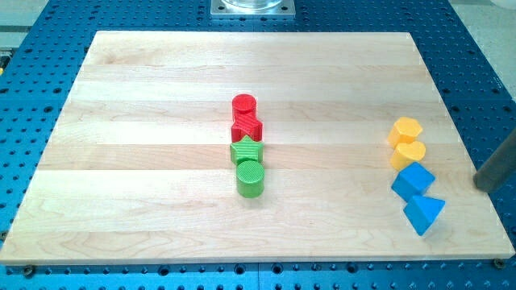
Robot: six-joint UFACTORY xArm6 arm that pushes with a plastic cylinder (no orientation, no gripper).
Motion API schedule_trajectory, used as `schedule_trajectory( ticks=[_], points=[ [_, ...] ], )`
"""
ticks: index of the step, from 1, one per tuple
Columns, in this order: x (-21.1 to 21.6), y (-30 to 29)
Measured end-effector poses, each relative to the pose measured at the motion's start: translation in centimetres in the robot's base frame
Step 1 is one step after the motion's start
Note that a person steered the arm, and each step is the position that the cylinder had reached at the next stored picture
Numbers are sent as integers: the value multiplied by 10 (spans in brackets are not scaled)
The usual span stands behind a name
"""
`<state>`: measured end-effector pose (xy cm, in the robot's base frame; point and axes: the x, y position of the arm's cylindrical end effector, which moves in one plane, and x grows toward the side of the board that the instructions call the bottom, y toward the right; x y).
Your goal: Push the cube below to the triangle
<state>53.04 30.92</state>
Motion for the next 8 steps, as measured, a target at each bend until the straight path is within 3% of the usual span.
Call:
schedule_trajectory(
  ticks=[8],
  points=[
    [-2,-120]
  ],
)
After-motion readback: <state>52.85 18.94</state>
